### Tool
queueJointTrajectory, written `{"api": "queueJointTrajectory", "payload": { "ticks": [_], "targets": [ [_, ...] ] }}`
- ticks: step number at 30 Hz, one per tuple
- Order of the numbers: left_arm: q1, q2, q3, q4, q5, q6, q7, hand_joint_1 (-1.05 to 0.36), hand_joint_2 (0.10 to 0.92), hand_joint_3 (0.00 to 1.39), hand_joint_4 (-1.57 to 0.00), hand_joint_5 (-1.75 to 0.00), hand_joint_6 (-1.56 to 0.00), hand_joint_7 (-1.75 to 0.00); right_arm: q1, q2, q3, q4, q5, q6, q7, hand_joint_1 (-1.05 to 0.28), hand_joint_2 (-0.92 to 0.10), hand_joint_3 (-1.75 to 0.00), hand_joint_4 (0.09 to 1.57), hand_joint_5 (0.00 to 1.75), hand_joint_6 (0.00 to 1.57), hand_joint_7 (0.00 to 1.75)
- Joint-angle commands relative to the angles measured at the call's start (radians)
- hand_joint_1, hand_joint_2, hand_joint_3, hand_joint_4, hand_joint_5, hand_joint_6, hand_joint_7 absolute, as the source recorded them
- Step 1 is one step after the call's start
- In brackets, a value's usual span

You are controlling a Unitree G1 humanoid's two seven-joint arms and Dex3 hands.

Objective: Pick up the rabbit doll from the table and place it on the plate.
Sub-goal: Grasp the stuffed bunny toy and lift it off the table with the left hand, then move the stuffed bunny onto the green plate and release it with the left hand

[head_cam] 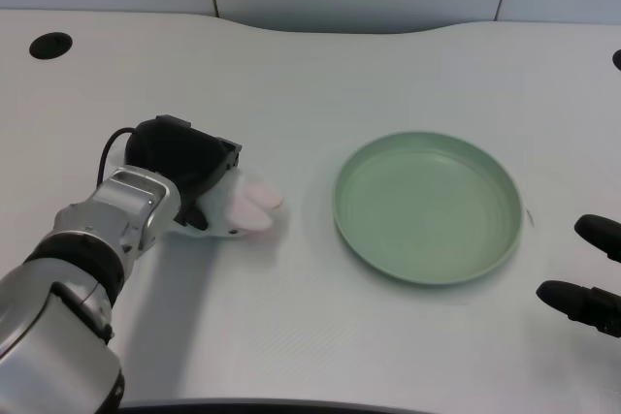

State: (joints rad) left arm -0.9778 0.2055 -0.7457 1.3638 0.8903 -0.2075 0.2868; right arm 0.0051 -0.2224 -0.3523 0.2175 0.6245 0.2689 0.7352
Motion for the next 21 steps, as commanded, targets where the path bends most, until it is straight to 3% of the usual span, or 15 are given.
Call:
{"api": "queueJointTrajectory", "payload": {
  "ticks": [1, 5, 9, 10, 11, 12, 14, 20, 21],
  "targets": [
    [0.022, 0.021, -0.023, 0.007, 0.030, -0.019, 0.097, -0.21, 0.847, 0.01, -0.67, -1.64, -0.71, -0.96, 0.007, -0.008, -0.013, -0.013, 0.016, 0.017, -0.018, -0.37, -0.92, -0.19, 0.97, 0.00, 0.79, 0.00],
    [0.007, 0.019, -0.017, 0.010, 0.027, -0.030, 0.121, -0.21, 0.859, 0.01, -0.82, -1.74, -0.81, -0.87, -0.007, -0.007, -0.009, 0.002, 0.011, 0.008, -0.016, -0.37, -0.92, -0.19, 0.97, 0.00, 0.79, 0.00],
    [-0.023, -0.007, 0.045, 0.005, -0.033, -0.019, 0.083, -0.21, 0.871, 0.01, -0.78, -1.75, -0.82, -0.82, -0.015, -0.008, -0.007, 0.005, 0.004, 0.011, -0.030, -0.37, -0.92, -0.19, 0.97, 0.00, 0.81, 0.01],
    [-0.027, -0.015, 0.062, 0.003, -0.049, -0.010, 0.083, -0.20, 0.880, 0.02, -0.77, -1.75, -0.68, -1.30, -0.016, -0.009, -0.008, 0.007, 0.003, 0.012, -0.034, -0.37, -0.92, -0.18, 0.98, 0.01, 0.81, 0.01],
    [-0.029, -0.020, 0.073, 0.002, -0.058, -0.004, 0.084, -0.19, 0.889, 0.02, -0.76, -1.75, -0.59, -1.52, -0.018, -0.009, -0.008, 0.008, 0.003, 0.013, -0.036, -0.37, -0.92, -0.18, 0.98, 0.01, 0.81, 0.01],
    [-0.034, -0.029, 0.094, -0.002, -0.079, 0.004, 0.092, -0.19, 0.894, 0.02, -0.76, -1.75, -0.55, -1.63, -0.018, -0.010, -0.007, 0.009, -0.001, 0.012, -0.040, -0.37, -0.92, -0.18, 0.98, 0.01, 0.81, 0.01],
    [-0.049, -0.047, 0.140, -0.008, -0.122, 0.013, 0.090, -0.18, 0.911, 0.02, -0.74, -1.75, -0.54, -1.62, -0.021, -0.015, -0.006, 0.016, -0.008, 0.003, -0.037, -0.37, -0.92, -0.18, 0.98, 0.01, 0.81, 0.01],
    [-0.102, -0.066, 0.186, -0.028, -0.158, -0.003, 0.108, -0.08, 0.904, 0.01, -0.76, -1.75, -0.55, -1.74, -0.026, -0.019, -0.009, 0.025, -0.005, 0.007, -0.036, -0.36, -0.92, -0.18, 0.98, 0.01, 0.81, 0.01],
    [-0.121, -0.069, 0.195, -0.035, -0.168, -0.013, 0.096, -0.07, 0.902, 0.01, -0.77, -1.75, -0.56, -1.74, -0.026, -0.019, -0.006, 0.025, -0.011, 0.001, -0.039, -0.35, -0.92, -0.18, 0.98, 0.01, 0.81, 0.01]
  ]
}}
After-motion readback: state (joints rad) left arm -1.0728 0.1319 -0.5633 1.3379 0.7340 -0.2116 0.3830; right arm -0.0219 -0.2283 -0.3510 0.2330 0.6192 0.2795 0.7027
